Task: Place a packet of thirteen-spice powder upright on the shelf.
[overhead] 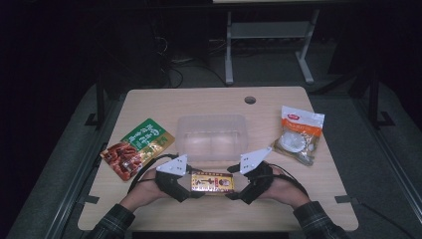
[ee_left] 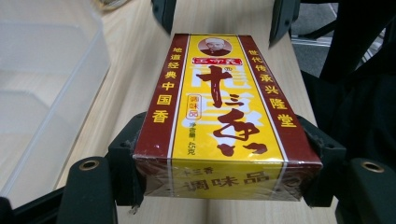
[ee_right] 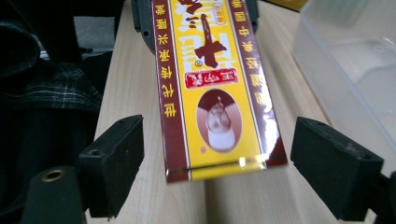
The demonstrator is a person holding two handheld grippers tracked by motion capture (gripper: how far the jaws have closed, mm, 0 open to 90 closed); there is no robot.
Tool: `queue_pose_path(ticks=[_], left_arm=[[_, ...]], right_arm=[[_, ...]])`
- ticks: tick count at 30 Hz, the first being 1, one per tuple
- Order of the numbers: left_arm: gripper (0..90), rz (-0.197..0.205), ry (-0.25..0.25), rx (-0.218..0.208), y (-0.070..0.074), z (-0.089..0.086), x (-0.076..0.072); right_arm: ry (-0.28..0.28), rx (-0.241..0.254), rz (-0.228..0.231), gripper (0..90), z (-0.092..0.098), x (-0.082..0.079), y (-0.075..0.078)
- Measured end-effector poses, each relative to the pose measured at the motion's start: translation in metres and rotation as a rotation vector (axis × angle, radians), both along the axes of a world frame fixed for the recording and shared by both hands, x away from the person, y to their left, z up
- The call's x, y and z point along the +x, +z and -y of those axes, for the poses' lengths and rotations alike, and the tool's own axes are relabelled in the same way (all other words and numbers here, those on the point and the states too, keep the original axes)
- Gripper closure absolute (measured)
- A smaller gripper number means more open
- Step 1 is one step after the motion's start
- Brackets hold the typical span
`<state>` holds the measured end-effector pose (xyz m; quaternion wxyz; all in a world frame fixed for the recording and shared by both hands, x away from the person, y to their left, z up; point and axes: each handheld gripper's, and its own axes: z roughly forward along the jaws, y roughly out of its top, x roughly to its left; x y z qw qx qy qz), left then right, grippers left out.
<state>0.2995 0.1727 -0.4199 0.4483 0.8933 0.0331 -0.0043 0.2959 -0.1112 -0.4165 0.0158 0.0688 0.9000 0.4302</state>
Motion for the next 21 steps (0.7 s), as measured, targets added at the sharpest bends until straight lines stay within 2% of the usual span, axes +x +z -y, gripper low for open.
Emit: queue_pose_path(ticks=[1, 2, 4, 5, 6, 7, 8, 9, 11, 12, 13, 14, 15, 17, 18, 21], left_arm=[[31.6, -0.004, 0.006, 0.004, 0.000, -0.001, 0.000], [31.6, -0.005, 0.012, 0.005, 0.000, -0.003, 0.001], [31.6, -0.005, 0.020, 0.004, 0.000, -0.006, 0.002], [31.6, -0.007, 0.026, 0.000, 0.000, -0.007, 0.002], [31.6, -0.008, 0.035, -0.004, 0.001, -0.011, 0.003], [31.6, -0.008, 0.035, -0.004, 0.001, -0.011, 0.003], [31.7, -0.012, 0.046, -0.008, 0.002, -0.013, 0.004], [31.7, -0.005, 0.046, -0.009, 0.003, -0.014, 0.005], [31.7, -0.005, 0.057, -0.016, 0.005, -0.016, 0.006], [31.6, -0.006, 0.062, -0.021, 0.006, -0.018, 0.007], [31.6, -0.006, 0.062, -0.021, 0.006, -0.018, 0.007], [31.6, -0.008, 0.068, -0.024, 0.008, -0.019, 0.008], [31.6, -0.005, 0.071, -0.028, 0.008, -0.019, 0.009], [31.7, -0.006, 0.072, -0.032, 0.009, -0.020, 0.011], [31.7, -0.009, 0.075, -0.029, 0.010, -0.020, 0.012], [31.7, -0.006, 0.078, -0.020, 0.012, -0.020, 0.013]], right_arm=[[0.000, 0.000, 0.000, 16.2, 0.000, 0.000, 0.000], [-0.025, 0.007, 0.013, 15.2, 0.005, -0.001, 0.001], [-0.061, 0.022, -0.004, 14.2, 0.008, -0.002, 0.003], [-0.061, 0.022, -0.004, 14.2, 0.008, -0.002, 0.003], [-0.085, 0.022, -0.004, 14.4, 0.013, -0.004, 0.003], [-0.092, 0.014, 0.012, 14.6, 0.016, -0.004, 0.003], [-0.121, 0.009, -0.001, 14.6, 0.020, -0.007, 0.001], [-0.121, 0.009, -0.001, 14.6, 0.020, -0.007, 0.001], [-0.162, 0.011, 0.003, 15.6, 0.029, -0.011, -0.002], [-0.225, 0.015, -0.028, 16.0, 0.038, -0.017, -0.006], [-0.225, 0.015, -0.028, 16.0, 0.038, -0.017, -0.006], [-0.261, 0.000, -0.045, 16.0, 0.047, -0.022, -0.012], [-0.261, 0.000, -0.045, 16.0, 0.047, -0.022, -0.012], [-0.302, -0.012, -0.042, 16.0, 0.055, -0.028, -0.016], [-0.349, -0.022, -0.043, 16.0, 0.062, -0.033, -0.021], [-0.380, -0.035, -0.047, 15.9, 0.068, -0.037, -0.025]])
